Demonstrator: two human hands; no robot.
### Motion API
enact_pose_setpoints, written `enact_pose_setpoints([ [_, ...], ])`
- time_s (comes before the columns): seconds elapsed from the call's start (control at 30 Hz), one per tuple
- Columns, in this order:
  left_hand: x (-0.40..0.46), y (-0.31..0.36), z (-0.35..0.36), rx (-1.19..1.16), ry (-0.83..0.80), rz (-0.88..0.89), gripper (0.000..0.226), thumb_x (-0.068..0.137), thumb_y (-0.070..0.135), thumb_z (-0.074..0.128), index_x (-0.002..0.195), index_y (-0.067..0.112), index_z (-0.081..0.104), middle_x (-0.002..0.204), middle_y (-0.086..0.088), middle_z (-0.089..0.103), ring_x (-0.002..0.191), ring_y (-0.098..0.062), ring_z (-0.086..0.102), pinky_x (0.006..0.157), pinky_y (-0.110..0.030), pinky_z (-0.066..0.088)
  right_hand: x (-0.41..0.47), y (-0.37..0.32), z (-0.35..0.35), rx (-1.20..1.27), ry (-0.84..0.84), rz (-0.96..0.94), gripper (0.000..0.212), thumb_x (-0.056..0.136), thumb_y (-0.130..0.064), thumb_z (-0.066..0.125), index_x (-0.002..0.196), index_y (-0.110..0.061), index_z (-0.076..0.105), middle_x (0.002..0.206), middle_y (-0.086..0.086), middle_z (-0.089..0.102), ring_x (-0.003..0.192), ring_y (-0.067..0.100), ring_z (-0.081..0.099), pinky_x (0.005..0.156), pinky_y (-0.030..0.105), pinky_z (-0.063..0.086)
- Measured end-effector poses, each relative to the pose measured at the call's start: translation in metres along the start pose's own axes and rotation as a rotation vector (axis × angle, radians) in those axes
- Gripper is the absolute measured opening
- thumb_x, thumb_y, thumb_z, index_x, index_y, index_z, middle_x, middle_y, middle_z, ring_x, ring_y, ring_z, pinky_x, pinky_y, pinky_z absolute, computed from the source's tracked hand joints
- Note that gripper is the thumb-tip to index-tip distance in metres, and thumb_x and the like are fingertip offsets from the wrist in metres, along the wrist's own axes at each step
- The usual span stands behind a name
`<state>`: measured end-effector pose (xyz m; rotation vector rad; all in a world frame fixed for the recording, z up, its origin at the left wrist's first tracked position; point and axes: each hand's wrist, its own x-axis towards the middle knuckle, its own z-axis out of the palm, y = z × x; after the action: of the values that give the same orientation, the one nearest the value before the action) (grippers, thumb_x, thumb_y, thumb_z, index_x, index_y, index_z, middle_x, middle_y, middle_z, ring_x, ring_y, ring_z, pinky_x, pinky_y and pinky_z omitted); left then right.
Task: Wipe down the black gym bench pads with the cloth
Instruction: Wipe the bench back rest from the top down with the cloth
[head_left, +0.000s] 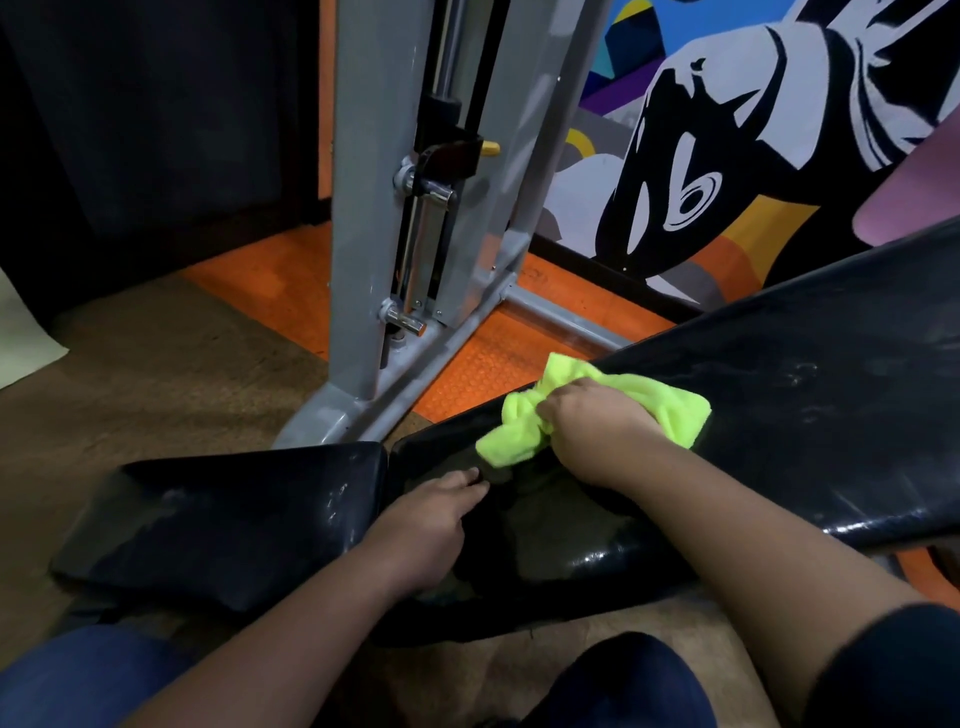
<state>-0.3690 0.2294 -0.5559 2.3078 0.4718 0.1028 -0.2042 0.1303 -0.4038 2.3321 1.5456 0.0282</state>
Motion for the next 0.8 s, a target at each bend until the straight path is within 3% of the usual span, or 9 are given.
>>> enact_pose_setpoints([
  [0.23, 0.002, -0.003, 0.001, 0.021, -0.001, 0.021, 0.064, 0.090, 0.007, 0.042, 0.146, 0.038, 0.036, 0.157, 0.020, 0.023, 0.145, -0.009, 0.021, 0.117, -0.035, 0.025, 0.001, -0.002, 0.004, 0.002, -0.032, -0.006, 0.034, 0.087, -0.011, 0.045, 0.112, -0.021, 0.064, 0.115, 0.001, 0.065, 0.113, 0.024, 0.053, 0.092, 0.041, 0.051],
  [0.37, 0.002, -0.002, 0.000, 0.021, 0.003, 0.007, 0.065, 0.089, 0.006, 0.041, 0.146, 0.037, 0.036, 0.158, 0.019, 0.022, 0.146, -0.008, 0.019, 0.119, -0.034, 0.022, 0.015, -0.008, -0.001, -0.030, 0.022, 0.029, 0.030, 0.089, -0.010, 0.044, 0.109, -0.019, 0.063, 0.112, 0.003, 0.063, 0.109, 0.025, 0.051, 0.089, 0.036, 0.048],
  [0.53, -0.001, 0.000, -0.002, 0.027, 0.009, 0.025, 0.062, 0.091, 0.008, 0.041, 0.146, 0.036, 0.037, 0.158, 0.017, 0.023, 0.146, -0.010, 0.020, 0.118, -0.033, 0.023, 0.013, -0.001, 0.003, 0.023, -0.058, 0.025, 0.028, 0.085, -0.007, 0.043, 0.100, -0.024, 0.059, 0.110, 0.001, 0.063, 0.111, 0.024, 0.052, 0.088, 0.041, 0.052],
  [0.63, -0.004, 0.005, -0.004, 0.020, 0.009, 0.010, 0.063, 0.091, 0.006, 0.040, 0.147, 0.036, 0.035, 0.159, 0.019, 0.020, 0.146, -0.007, 0.015, 0.119, -0.033, 0.020, 0.027, -0.005, -0.002, -0.023, 0.006, 0.050, 0.030, 0.087, -0.007, 0.042, 0.106, -0.018, 0.062, 0.107, 0.003, 0.063, 0.106, 0.025, 0.052, 0.083, 0.038, 0.051],
  [0.8, -0.006, 0.006, -0.003, 0.035, 0.012, 0.031, 0.064, 0.090, 0.005, 0.043, 0.146, 0.035, 0.037, 0.158, 0.017, 0.022, 0.146, -0.011, 0.019, 0.118, -0.035, 0.024, 0.027, -0.002, 0.006, 0.030, -0.060, 0.063, 0.042, 0.084, -0.009, 0.040, 0.116, -0.023, 0.063, 0.114, 0.004, 0.064, 0.111, 0.024, 0.054, 0.087, 0.043, 0.054],
])
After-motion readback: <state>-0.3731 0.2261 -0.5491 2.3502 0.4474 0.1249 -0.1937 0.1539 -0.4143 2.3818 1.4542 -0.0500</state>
